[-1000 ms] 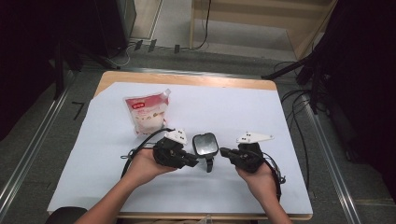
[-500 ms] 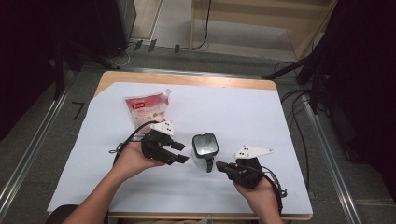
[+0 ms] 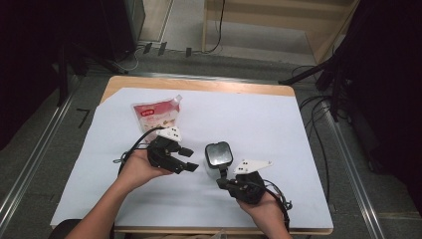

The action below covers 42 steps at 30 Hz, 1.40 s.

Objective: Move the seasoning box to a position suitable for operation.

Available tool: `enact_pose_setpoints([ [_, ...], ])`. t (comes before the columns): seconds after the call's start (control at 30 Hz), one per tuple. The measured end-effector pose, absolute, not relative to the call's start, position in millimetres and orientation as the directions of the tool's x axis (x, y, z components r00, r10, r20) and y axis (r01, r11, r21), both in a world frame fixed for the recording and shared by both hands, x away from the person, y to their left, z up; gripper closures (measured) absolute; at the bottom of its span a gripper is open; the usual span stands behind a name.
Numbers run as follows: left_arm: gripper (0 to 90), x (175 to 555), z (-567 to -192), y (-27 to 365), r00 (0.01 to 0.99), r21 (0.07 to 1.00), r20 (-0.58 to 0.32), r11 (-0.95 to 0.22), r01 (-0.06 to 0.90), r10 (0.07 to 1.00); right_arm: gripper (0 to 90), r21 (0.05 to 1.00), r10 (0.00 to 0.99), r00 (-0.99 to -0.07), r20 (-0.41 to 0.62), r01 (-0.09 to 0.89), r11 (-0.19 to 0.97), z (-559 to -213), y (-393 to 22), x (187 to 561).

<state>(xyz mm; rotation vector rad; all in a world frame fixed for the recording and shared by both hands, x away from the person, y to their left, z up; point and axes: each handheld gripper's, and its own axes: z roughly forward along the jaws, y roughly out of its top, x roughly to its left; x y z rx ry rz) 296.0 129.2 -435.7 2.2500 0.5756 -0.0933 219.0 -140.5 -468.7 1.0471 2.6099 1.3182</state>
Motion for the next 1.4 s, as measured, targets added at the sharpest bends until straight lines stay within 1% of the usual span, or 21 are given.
enact_pose_setpoints([
  [0.4,42.4,294.0,-437.1,128.1,0.894,0.688,-0.246,-0.582,0.433,0.374,90.0,0.708,0.586,-0.771,0.248,0.557,0.433,-479.2,-129.6,226.7],
  [1.03,42.2,293.7,-438.3,127.0,0.894,0.685,-0.249,-0.586,0.434,0.371,90.0,0.700,0.603,-0.757,0.250,0.572,0.427,-480.1,-134.6,230.7],
  [1.4,41.8,294.0,-438.5,126.9,0.896,0.685,-0.246,-0.588,0.431,0.370,90.0,0.694,0.641,-0.727,0.247,0.594,0.406,-477.8,-148.1,238.1],
])
